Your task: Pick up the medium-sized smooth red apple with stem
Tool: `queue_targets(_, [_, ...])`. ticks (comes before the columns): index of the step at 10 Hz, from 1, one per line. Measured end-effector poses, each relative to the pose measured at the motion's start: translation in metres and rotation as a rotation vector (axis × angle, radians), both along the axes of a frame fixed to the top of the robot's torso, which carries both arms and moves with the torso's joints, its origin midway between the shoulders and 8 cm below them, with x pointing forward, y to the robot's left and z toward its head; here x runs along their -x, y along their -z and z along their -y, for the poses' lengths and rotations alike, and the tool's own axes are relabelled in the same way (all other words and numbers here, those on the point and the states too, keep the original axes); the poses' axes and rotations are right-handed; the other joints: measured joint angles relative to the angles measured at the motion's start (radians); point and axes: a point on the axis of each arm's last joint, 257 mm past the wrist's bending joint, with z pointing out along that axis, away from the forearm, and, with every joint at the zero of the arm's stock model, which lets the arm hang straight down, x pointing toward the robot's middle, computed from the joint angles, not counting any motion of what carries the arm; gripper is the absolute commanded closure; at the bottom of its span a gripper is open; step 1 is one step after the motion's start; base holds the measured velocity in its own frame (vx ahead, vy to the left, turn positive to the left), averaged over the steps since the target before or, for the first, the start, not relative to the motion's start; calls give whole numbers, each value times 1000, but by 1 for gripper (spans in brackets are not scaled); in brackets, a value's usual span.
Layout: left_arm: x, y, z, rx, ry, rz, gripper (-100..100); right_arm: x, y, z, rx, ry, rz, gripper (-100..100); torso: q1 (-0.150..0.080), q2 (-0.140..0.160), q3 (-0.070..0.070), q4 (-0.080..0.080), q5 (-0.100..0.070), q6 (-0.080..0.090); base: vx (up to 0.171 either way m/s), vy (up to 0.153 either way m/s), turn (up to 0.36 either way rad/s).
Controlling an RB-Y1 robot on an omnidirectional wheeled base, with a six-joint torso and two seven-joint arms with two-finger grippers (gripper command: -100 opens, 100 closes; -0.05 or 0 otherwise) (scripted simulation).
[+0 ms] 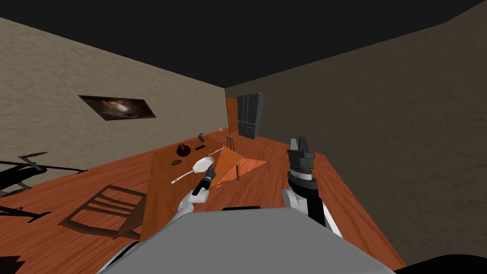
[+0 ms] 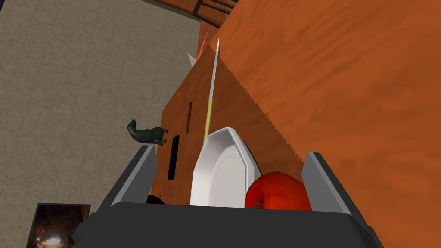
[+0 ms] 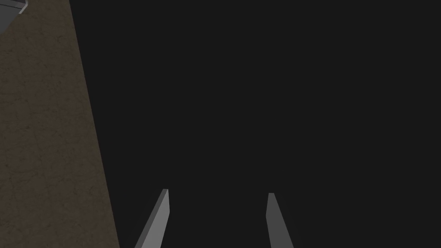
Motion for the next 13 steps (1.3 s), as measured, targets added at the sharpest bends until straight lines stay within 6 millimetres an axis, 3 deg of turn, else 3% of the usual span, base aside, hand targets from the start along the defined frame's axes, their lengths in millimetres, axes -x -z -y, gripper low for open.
queue_targets(7, [42,75,-48,37,-100,-194,-100,0,0,0,0,0,0,0,4,-3,-2,-1,1,0,35,60,-57])
queue_targets(9, [50,80,-55,42,-114,-214,-100,0,0,0,0,0,0,0,1,-2,-1,0,0,0,19,19,2])
queue_targets(10, [50,80,-55,41,-114,-216,0,0,0,0,0,0,0,0,-1,-1,0,0,0,0,0,0,0])
queue_targets(11, [50,80,-55,41,-114,-215,-100,0,0,0,0,0,0,0,-2,0,0,0,0,0,-17,27,-155])
queue_targets(13, [46,81,-60,41,-142,-211,-100,0,0,0,0,0,0,0,2,2,1,1,0,0,-28,62,-143])
